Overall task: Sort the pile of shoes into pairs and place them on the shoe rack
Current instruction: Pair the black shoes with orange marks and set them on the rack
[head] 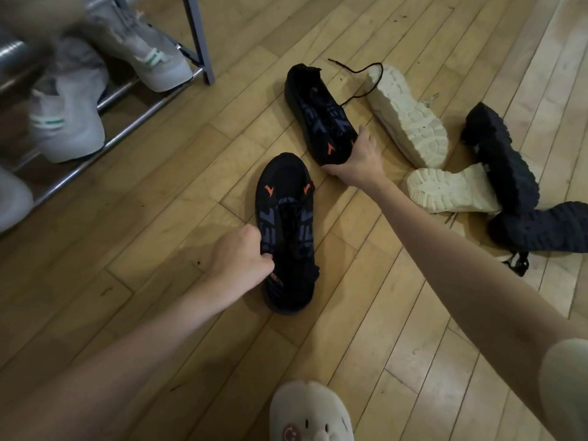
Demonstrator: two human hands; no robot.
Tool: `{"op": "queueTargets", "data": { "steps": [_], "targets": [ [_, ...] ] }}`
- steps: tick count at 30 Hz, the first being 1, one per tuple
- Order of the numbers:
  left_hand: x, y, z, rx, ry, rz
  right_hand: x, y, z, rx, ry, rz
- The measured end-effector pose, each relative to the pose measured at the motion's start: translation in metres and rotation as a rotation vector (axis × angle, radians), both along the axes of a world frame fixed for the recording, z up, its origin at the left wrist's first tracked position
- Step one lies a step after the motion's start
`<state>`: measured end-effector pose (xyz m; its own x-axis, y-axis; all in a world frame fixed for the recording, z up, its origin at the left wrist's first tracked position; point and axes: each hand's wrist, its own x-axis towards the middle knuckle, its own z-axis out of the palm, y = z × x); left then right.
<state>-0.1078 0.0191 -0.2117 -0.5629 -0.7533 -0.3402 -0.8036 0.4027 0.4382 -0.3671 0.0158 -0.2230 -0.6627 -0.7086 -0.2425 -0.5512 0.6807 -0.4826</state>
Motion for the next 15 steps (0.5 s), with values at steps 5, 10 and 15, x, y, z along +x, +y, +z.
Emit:
{"op": "queueTargets", "data": {
  "steps": [5, 10, 15],
  "targets": [
    [0.038, -0.033, 0.014, -0.121, -0.042, 0.105, -0.022, 0.023, 0.016, 0.288, 0.077, 0.209],
    [0.085, -0.052, 0.025, -0.209, -0.003, 0.268, -0.024, 0.050, 0.016, 0.373, 0.071, 0.447],
    [0.112, -0.062, 0.032, -0.270, 0.041, 0.298, -0.015, 0.057, 0.021, 0.370, 0.063, 0.665]
  ]
}}
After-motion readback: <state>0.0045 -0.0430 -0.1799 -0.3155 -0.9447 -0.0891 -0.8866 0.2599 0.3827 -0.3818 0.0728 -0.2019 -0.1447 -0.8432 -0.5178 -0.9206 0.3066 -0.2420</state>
